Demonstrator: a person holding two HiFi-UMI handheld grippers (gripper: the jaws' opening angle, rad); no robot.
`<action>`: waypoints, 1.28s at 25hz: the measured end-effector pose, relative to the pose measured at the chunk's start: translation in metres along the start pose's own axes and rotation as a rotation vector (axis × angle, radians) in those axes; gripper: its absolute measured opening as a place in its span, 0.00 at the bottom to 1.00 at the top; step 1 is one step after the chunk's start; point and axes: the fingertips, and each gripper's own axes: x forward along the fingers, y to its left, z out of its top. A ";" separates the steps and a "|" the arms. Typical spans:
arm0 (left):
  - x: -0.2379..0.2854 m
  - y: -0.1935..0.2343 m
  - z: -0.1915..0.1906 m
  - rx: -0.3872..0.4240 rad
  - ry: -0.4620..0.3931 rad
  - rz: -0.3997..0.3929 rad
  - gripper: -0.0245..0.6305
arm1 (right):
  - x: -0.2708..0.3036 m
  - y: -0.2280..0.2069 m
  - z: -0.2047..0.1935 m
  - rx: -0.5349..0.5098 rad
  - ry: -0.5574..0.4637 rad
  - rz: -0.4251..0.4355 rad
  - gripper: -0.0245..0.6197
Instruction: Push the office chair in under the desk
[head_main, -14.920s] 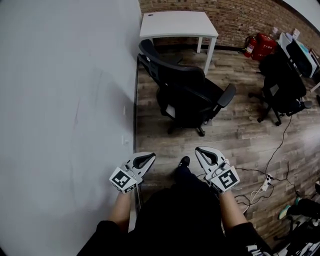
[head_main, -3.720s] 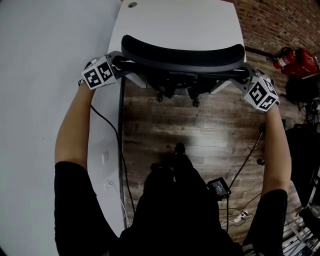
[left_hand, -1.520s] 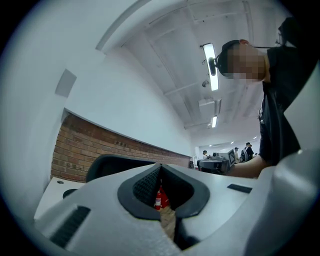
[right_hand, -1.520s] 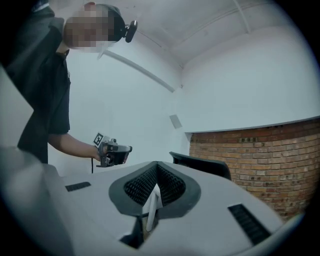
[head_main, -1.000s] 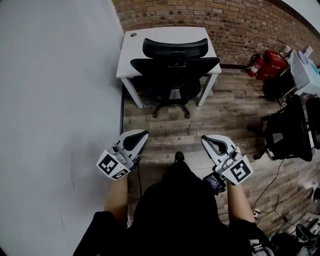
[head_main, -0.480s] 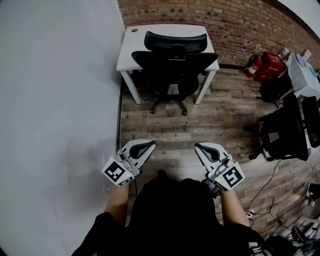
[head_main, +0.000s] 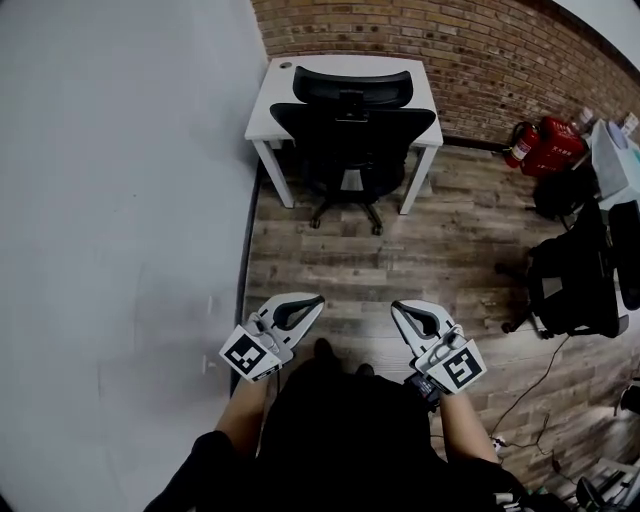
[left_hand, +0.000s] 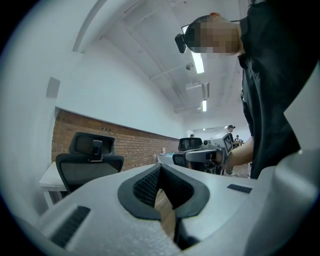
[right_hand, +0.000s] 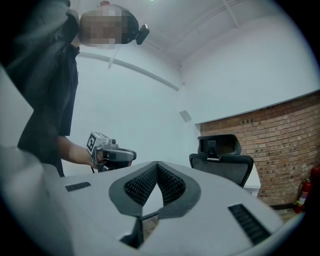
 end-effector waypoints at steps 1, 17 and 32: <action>0.003 -0.011 0.000 -0.006 0.004 -0.007 0.06 | -0.008 0.001 0.001 0.000 0.002 0.003 0.05; 0.005 -0.114 -0.013 -0.032 0.114 -0.012 0.06 | -0.097 0.033 -0.019 -0.006 0.021 0.079 0.05; -0.026 -0.094 0.011 0.042 0.001 -0.073 0.06 | -0.066 0.085 -0.005 -0.044 0.028 0.086 0.05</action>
